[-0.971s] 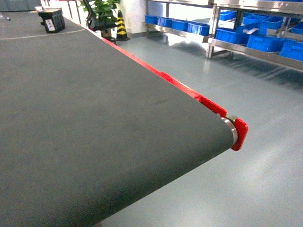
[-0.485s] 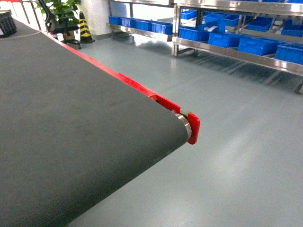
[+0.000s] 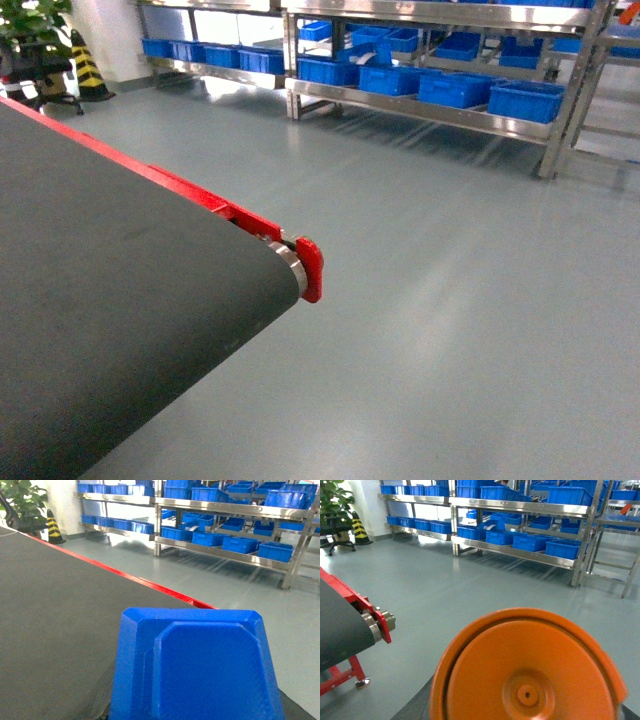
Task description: Sort blue parts and orange caps into right shelf containers
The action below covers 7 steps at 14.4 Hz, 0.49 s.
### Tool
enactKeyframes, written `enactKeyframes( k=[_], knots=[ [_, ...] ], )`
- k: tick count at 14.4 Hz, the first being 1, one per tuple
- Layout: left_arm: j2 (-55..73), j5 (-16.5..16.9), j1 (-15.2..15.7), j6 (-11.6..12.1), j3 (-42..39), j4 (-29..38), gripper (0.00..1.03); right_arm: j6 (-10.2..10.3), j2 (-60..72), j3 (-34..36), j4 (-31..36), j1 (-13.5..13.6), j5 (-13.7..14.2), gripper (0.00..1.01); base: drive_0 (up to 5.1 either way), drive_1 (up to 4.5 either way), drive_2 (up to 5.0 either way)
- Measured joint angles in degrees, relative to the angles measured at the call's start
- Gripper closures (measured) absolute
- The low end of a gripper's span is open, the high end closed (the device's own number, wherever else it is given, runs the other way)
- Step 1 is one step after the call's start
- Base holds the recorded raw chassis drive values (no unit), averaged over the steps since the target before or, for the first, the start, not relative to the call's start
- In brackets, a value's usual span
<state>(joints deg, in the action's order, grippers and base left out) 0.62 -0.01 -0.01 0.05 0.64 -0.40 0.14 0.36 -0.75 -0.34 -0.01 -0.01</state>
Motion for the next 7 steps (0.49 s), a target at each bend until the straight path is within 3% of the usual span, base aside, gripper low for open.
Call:
enactKeyframes(
  k=[7],
  knots=[
    [0.0, 0.0, 0.0, 0.0, 0.0, 0.0, 0.61, 0.0, 0.0, 0.0, 0.0, 0.0, 0.0, 0.57, -1.6, -1.58, -1.6]
  ],
)
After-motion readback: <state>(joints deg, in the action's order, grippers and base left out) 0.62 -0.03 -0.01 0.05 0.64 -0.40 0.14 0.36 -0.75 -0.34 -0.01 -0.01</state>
